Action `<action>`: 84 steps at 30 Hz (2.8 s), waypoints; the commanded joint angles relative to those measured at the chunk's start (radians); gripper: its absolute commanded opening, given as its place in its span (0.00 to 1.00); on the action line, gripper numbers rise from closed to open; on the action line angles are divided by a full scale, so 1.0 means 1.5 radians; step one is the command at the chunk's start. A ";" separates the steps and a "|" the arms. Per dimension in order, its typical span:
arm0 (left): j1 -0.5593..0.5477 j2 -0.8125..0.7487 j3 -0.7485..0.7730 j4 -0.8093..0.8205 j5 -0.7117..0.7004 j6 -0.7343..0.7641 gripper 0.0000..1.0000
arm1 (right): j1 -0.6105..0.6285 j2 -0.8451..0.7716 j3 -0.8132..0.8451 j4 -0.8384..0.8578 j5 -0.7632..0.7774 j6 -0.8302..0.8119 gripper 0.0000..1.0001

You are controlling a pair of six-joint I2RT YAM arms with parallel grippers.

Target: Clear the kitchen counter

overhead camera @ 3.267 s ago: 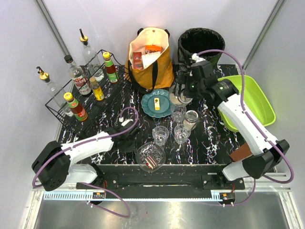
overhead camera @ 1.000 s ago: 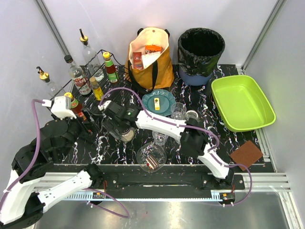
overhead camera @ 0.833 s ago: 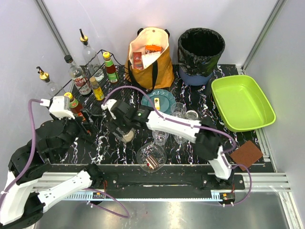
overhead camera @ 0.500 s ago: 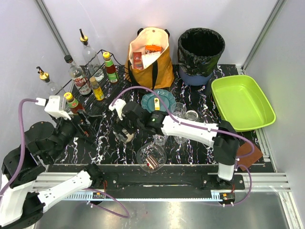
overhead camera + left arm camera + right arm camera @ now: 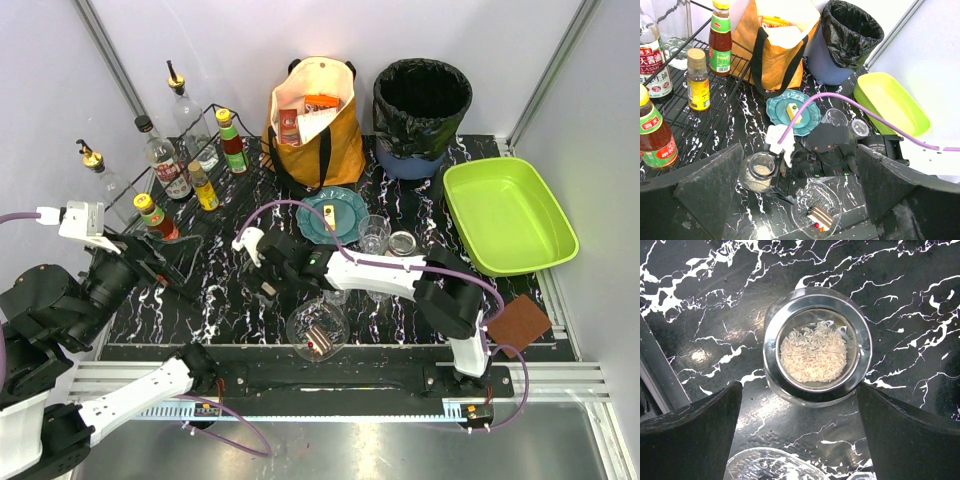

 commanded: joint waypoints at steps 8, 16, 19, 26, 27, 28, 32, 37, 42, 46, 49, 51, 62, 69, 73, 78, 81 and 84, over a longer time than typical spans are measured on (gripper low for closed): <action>0.001 0.017 0.011 0.026 0.030 0.016 0.99 | -0.046 0.039 0.010 0.041 -0.058 -0.015 1.00; 0.000 0.032 0.013 0.028 0.045 0.028 0.99 | -0.048 0.062 0.022 0.030 -0.118 -0.073 1.00; 0.000 0.036 0.013 0.028 0.044 0.030 0.99 | -0.048 0.080 0.052 0.010 -0.129 -0.050 1.00; 0.001 0.035 0.002 0.028 0.028 0.023 0.99 | -0.025 0.071 0.051 0.025 -0.056 0.146 0.99; 0.000 0.034 0.000 0.029 0.026 0.024 0.99 | -0.020 0.067 0.042 0.029 -0.056 0.163 0.99; 0.000 0.035 -0.001 0.029 0.023 0.026 0.99 | -0.016 0.061 0.034 0.039 -0.064 0.170 1.00; 0.001 0.040 -0.002 0.030 0.020 0.032 0.99 | -0.007 0.049 0.011 0.057 -0.018 0.136 1.00; 0.000 0.046 -0.007 0.030 0.022 0.039 0.99 | -0.007 0.064 0.013 0.058 0.031 0.037 1.00; 0.000 0.046 -0.012 0.030 0.019 0.038 0.99 | -0.006 0.063 -0.021 0.114 0.035 0.023 1.00; 0.000 0.042 -0.015 0.031 0.017 0.038 0.99 | -0.007 0.048 -0.067 0.194 0.019 0.023 1.00; 0.000 0.042 -0.017 0.029 0.016 0.038 0.99 | -0.007 0.038 -0.087 0.232 0.009 0.023 1.00; 0.001 0.042 -0.018 0.029 0.015 0.037 0.99 | -0.007 0.030 -0.092 0.247 0.009 0.022 1.00; 0.000 0.044 -0.021 0.026 0.009 0.034 0.99 | -0.006 0.013 -0.081 0.259 0.021 -0.001 1.00; 0.000 0.046 -0.020 0.026 0.010 0.037 0.99 | -0.007 0.024 -0.076 0.268 0.018 0.009 1.00; 0.001 0.048 -0.019 0.026 0.012 0.037 0.99 | -0.008 0.039 -0.069 0.275 0.014 0.014 1.00; 0.001 0.049 -0.019 0.026 0.012 0.037 0.99 | -0.008 0.061 -0.049 0.261 0.000 0.014 0.99; 0.001 0.049 -0.018 0.026 0.012 0.037 0.99 | -0.008 0.070 -0.048 0.267 0.004 0.037 0.97; 0.000 0.049 -0.019 0.026 0.012 0.036 0.99 | -0.008 0.081 -0.039 0.258 0.001 0.037 0.92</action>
